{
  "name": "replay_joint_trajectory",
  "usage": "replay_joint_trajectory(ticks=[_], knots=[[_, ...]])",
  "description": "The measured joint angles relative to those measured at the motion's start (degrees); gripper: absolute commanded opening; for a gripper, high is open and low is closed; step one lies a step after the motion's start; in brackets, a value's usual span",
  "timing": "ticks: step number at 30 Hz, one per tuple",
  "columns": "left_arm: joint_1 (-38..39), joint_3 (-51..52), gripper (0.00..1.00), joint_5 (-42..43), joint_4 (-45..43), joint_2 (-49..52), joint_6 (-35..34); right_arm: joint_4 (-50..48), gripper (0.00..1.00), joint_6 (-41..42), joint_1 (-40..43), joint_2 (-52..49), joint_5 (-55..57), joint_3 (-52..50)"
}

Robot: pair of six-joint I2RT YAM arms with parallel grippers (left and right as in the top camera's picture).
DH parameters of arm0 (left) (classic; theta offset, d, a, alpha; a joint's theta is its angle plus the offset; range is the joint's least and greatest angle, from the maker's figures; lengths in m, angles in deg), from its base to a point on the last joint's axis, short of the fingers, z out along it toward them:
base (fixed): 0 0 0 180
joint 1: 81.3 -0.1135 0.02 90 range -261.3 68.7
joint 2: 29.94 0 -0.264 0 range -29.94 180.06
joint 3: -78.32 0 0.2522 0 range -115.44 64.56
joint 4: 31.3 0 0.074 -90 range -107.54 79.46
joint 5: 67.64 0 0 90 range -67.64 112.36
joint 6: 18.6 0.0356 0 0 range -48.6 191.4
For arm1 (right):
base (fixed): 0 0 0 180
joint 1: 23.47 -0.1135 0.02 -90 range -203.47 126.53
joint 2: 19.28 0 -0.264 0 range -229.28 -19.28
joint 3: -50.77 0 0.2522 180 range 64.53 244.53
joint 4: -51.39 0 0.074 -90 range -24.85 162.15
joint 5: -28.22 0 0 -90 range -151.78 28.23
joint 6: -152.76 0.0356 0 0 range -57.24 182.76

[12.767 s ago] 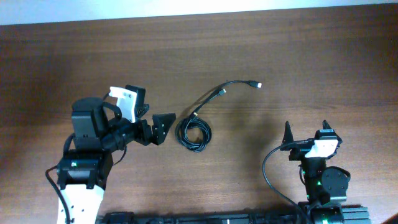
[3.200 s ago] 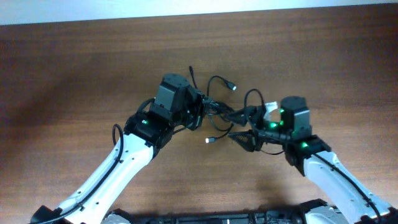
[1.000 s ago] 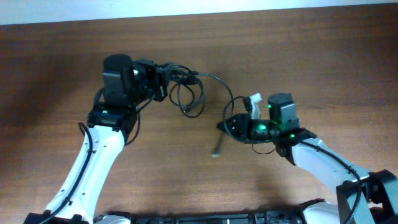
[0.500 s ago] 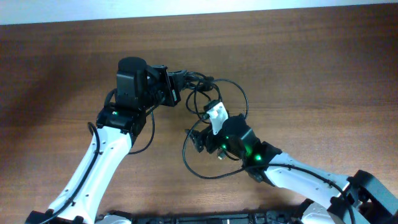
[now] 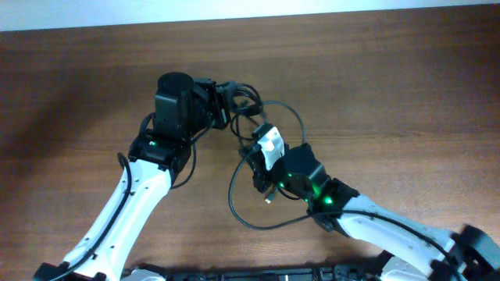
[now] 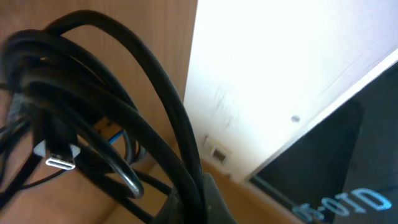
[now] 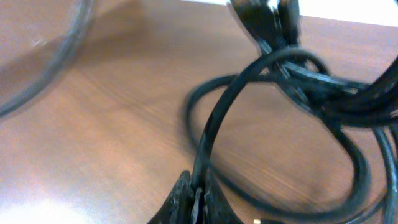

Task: Untangle cables

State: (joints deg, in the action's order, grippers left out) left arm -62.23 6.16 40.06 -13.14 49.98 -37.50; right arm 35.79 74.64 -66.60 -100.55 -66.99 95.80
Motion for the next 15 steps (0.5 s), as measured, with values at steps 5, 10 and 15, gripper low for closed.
replay_joint_trajectory(ticks=[5, 10, 15], knots=[[-0.02, 0.07, 0.00, -12.28, -6.84, -0.20, 1.11, 33.11, 0.04, 1.44, -3.02, 9.18, -11.08, 0.63], [-4.37, 0.07, 0.00, -12.44, -6.82, -0.20, 1.27, 33.90, 0.04, 1.44, -2.93, 10.21, -11.87, 0.59], [-9.75, -0.02, 0.00, -9.22, -5.42, -0.20, 5.22, 34.29, 0.04, 1.62, -2.93, 10.23, -11.98, 0.59]])
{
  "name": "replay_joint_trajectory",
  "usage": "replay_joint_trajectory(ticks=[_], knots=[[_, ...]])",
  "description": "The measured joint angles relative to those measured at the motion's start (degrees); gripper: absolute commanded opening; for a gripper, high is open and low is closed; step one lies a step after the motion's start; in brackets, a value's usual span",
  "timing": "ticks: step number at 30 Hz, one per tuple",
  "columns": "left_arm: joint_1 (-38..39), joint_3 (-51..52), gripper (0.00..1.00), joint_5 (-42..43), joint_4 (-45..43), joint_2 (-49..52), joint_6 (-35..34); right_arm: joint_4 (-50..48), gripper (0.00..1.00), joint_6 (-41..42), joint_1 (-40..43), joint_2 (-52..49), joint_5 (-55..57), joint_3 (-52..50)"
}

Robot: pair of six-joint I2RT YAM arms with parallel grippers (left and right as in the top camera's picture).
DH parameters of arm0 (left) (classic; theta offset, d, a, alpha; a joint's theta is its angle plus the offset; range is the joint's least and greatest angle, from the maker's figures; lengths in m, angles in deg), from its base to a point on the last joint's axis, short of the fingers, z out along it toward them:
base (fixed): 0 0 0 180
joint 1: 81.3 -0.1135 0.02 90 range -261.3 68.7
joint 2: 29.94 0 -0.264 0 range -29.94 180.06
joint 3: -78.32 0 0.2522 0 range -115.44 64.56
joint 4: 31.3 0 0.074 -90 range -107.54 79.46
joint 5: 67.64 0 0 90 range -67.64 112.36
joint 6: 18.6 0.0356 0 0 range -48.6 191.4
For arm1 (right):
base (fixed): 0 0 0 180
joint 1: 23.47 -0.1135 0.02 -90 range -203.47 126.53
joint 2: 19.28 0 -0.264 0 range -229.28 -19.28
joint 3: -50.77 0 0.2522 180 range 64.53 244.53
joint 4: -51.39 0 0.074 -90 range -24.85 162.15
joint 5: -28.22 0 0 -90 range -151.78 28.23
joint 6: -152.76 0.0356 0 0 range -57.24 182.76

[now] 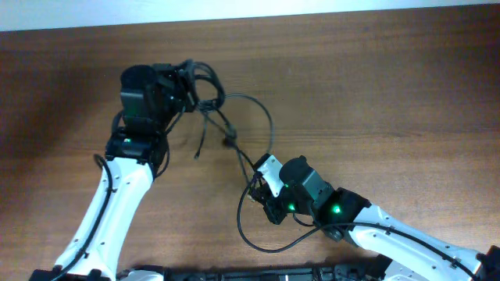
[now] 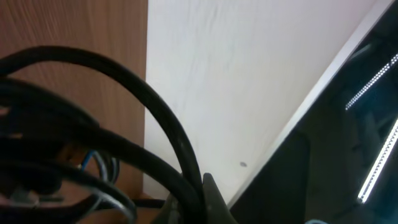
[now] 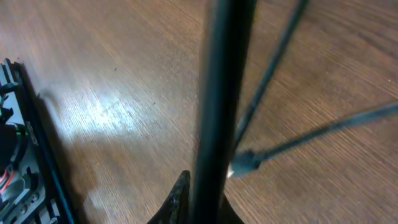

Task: Untangle cables

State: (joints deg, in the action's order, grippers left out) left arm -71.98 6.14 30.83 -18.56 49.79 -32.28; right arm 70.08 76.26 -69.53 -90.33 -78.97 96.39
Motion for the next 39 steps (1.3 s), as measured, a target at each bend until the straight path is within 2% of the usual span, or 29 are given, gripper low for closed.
replay_joint_trajectory(ticks=[2, 3, 5, 6, 10, 13, 15, 18, 20, 22, 23, 26, 30, 32, 34, 39], knots=[[-1.18, -0.13, 0.00, 0.39, 5.16, 0.00, 1.25, 0.37, 0.06, 0.09, 0.00, 0.72, -0.31, 0.00], [-1.27, -0.20, 0.00, 1.29, 8.63, 0.00, 1.77, 0.46, 0.11, 0.07, 0.00, 1.75, -0.48, 0.00], [-1.09, -0.24, 0.00, 3.85, 13.14, 0.00, 4.02, 0.26, 0.44, 0.26, 0.59, 4.57, -1.03, 0.00], [-0.59, -0.24, 0.00, 4.70, 14.69, 0.00, 5.75, 0.17, 0.54, 0.28, 1.92, 6.75, -1.14, 0.00], [2.40, -0.24, 0.00, 8.63, 15.30, -0.02, 18.23, 0.13, 0.84, 0.83, 12.61, 11.02, -1.77, 0.00], [3.87, -0.20, 0.00, 12.72, 13.73, -0.02, 31.98, -0.66, 0.87, 2.89, 20.61, 13.97, -2.01, 0.04], [5.07, -0.17, 0.00, 17.44, 6.75, -0.02, 41.68, -0.94, 0.89, 4.79, 24.50, 15.52, -3.21, 0.07], [6.67, -0.28, 0.00, 31.45, -1.90, -0.04, 61.02, -1.05, 0.98, 7.63, 26.51, 15.72, -7.04, 0.07], [6.80, -0.33, 0.00, 39.30, -1.18, -0.04, 69.26, -1.09, 0.99, 8.85, 26.56, 15.72, -8.92, 0.07], [6.86, -0.59, 0.00, 46.16, 3.87, -0.04, 78.90, -1.09, 0.99, 9.35, 26.56, 15.72, -10.23, 0.07], [6.84, -0.74, 0.00, 46.90, 10.43, -0.22, 84.15, -1.07, 0.99, 9.46, 26.58, 15.72, -10.82, 0.07], [6.88, -0.94, 0.00, 43.50, 26.69, -0.22, 97.15, -1.14, 0.99, 10.64, 27.32, 15.82, -12.13, 0.07], [6.84, -1.05, 0.00, 46.01, 46.01, -0.24, 119.23, -0.63, 0.99, 14.64, 35.23, 16.00, -15.78, 0.07], [6.84, -1.05, 0.00, 50.36, 48.33, -0.24, 126.25, 1.84, 1.00, 11.58, 38.77, 15.98, -20.13, 0.13], [6.84, -1.05, 0.00, 57.59, 48.39, -0.24, 129.96, 4.07, 1.00, 8.98, 40.41, 15.74, -22.36, 0.17], [6.84, -1.05, 0.00, 71.97, 47.78, -0.24, 132.69, 3.58, 0.91, 7.21, 40.46, 9.77, -29.20, 0.17]])
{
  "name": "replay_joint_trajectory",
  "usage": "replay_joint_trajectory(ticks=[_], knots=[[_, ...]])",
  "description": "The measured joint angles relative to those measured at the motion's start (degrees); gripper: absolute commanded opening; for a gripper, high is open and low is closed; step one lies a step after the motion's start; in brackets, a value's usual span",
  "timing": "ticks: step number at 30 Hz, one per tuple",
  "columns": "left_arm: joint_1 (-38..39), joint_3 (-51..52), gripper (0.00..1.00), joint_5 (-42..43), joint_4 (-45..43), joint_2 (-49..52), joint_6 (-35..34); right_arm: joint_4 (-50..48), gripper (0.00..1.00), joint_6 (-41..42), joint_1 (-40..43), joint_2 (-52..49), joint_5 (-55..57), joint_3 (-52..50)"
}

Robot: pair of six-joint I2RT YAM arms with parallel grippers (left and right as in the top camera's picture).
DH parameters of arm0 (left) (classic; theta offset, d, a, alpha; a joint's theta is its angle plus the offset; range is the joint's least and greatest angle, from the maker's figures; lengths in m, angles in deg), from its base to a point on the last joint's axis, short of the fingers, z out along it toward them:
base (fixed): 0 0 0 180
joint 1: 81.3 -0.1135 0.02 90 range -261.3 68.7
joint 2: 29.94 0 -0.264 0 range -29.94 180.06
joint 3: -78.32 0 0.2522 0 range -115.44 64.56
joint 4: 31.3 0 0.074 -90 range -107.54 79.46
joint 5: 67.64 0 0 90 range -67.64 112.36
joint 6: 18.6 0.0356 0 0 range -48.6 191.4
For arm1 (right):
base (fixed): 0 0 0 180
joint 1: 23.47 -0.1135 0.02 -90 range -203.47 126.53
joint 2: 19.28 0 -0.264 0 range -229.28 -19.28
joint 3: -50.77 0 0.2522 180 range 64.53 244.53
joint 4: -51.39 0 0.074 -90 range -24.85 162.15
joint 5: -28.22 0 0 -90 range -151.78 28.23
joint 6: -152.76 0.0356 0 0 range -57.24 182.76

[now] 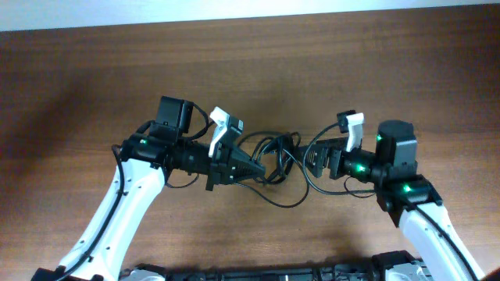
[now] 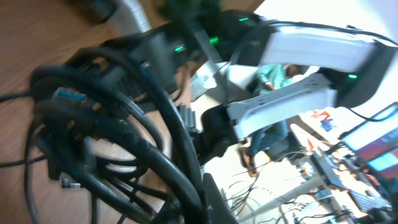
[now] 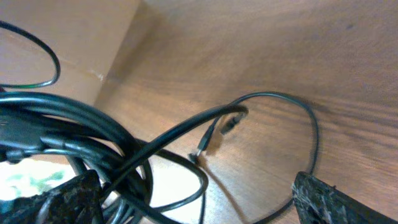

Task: Untangle cables

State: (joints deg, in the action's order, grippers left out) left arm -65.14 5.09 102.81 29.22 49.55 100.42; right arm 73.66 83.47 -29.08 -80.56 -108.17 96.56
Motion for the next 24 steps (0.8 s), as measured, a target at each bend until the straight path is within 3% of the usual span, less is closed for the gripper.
replay_joint_trajectory(ticks=[2, 6, 8, 9, 11, 12, 15, 16, 18, 21, 24], knots=[[0.00, 0.00, 0.00, 2.75, -0.33, 0.00, 0.17, -3.26, 0.80, -0.13, 0.02, -3.02, -4.39, 0.00], [0.00, 0.02, 0.00, 4.72, -2.19, 0.00, 0.28, -8.17, 0.76, -0.15, 0.02, -7.43, -15.17, 0.02], [0.00, 0.00, 0.00, 4.90, -4.83, 0.00, 0.37, -8.20, 0.70, -0.15, 0.02, -7.69, -18.38, 0.02], [0.00, 0.00, 0.00, 4.85, -5.84, 0.00, 0.37, -8.22, 0.62, -0.09, 0.02, -7.69, -20.11, 0.02], [0.83, 0.00, 0.00, 4.85, -8.66, 0.00, 0.55, -8.59, 0.19, -0.09, 0.00, -7.69, -22.01, 0.02], [1.99, 0.00, 0.00, 4.09, -9.77, 0.00, 0.57, -9.70, 0.04, -0.09, 0.02, -7.69, -22.88, 0.02], [6.97, 0.00, 0.00, -1.79, -10.67, -0.07, 0.07, -10.47, 0.04, 0.09, 0.33, -7.80, -24.46, 0.00], [8.48, -0.02, 0.00, -6.97, -12.87, -0.20, -3.32, -10.43, 0.04, 0.07, 0.61, -7.89, -24.44, 0.00], [10.25, 0.00, 0.00, -18.03, -16.00, -0.55, -12.26, -10.36, 0.04, 0.09, 2.40, -8.13, -24.33, 0.00], [10.58, -0.02, 0.00, -38.88, -20.37, -0.74, -29.66, -7.63, 0.04, 0.04, 12.59, -8.22, -24.90, 0.00], [11.87, -0.02, 0.00, -50.95, -21.09, -0.74, -42.21, -0.50, 0.04, 0.02, 20.76, -8.22, -28.39, 0.04]])
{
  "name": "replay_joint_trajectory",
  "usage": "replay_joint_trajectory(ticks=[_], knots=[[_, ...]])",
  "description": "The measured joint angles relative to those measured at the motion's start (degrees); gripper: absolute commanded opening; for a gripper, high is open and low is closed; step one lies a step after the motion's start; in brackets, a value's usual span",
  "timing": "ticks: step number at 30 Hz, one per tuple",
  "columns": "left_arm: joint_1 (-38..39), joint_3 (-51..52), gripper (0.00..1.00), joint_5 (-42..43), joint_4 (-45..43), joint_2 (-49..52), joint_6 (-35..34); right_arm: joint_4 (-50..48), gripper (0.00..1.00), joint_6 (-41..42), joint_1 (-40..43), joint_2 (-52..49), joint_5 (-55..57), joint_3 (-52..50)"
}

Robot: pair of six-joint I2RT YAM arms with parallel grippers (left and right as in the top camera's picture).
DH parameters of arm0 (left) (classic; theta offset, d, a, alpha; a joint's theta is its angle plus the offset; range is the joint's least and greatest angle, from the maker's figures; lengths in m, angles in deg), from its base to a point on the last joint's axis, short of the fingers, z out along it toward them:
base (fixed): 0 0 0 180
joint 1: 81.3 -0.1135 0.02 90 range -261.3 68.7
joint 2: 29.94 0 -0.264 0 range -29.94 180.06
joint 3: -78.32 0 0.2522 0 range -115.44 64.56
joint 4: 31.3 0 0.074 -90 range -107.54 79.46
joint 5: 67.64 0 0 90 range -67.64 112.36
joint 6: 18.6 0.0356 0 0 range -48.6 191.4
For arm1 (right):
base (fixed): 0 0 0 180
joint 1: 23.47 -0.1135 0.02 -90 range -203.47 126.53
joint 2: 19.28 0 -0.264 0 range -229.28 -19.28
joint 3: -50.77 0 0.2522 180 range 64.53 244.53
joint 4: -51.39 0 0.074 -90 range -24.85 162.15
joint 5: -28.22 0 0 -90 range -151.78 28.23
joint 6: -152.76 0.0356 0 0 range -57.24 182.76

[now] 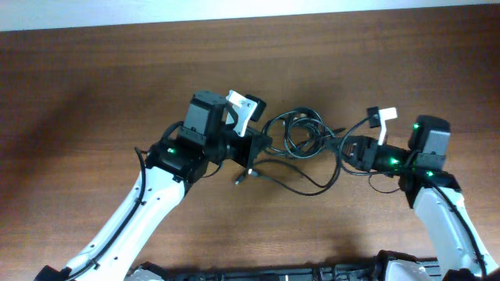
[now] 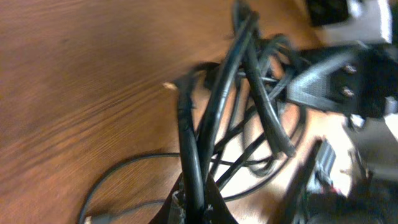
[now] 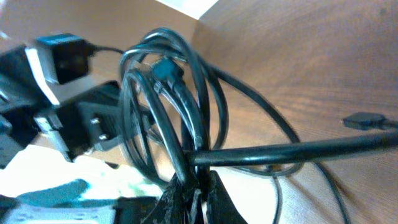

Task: Untangle cables

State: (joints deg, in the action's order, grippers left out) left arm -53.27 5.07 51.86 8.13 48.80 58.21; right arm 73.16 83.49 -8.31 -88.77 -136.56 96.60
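Observation:
A tangle of black cables [image 1: 301, 134] hangs between my two grippers over the middle of the wooden table [image 1: 94, 94]. On its left side my left gripper [image 1: 258, 147] is shut on a thick black strand [image 2: 189, 143], the jaws pinching it at the bottom of the left wrist view [image 2: 194, 202]. From the right, my right gripper [image 1: 349, 152] is shut on coiled strands [image 3: 168, 93] of the same bundle [image 3: 198, 186]. One thin loop [image 1: 305, 186] sags toward the front. A small plug end [image 1: 242, 178] lies under the left gripper.
The table's back edge meets a pale wall [image 1: 234, 12]. A dark rail [image 1: 258, 275] runs along the front edge between the two arm bases. A loose connector [image 3: 367, 120] rests on the wood to the right of the bundle.
My right gripper was open beside the tangle and is now shut on its coils. The left gripper and bundle have shifted back and to the right, with the left gripper still shut on a strand.
First both grippers were shut on cables close together at mid table. Then the left held the bundle at far left while the right held a strand near the front. Later the right stood open at the right. Now both grip the tangle.

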Motion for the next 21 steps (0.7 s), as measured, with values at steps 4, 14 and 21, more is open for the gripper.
replay_joint_trajectory(ticks=[4, 14, 21], knots=[[-1.16, 0.02, 0.00, -15.58, 0.72, 0.02, -13.79, 0.98, 0.04, -0.07, 8.79, 0.00, -1.92, 0.00], [-8.96, 0.02, 0.00, -31.74, 0.37, 1.79, -17.29, 1.36, 0.04, -0.61, 24.92, 0.00, -2.45, 0.00], [-27.19, 0.02, 0.00, -30.40, 0.09, 1.84, -19.89, 3.56, 0.04, -1.18, 42.18, 0.00, -1.07, 0.00]])
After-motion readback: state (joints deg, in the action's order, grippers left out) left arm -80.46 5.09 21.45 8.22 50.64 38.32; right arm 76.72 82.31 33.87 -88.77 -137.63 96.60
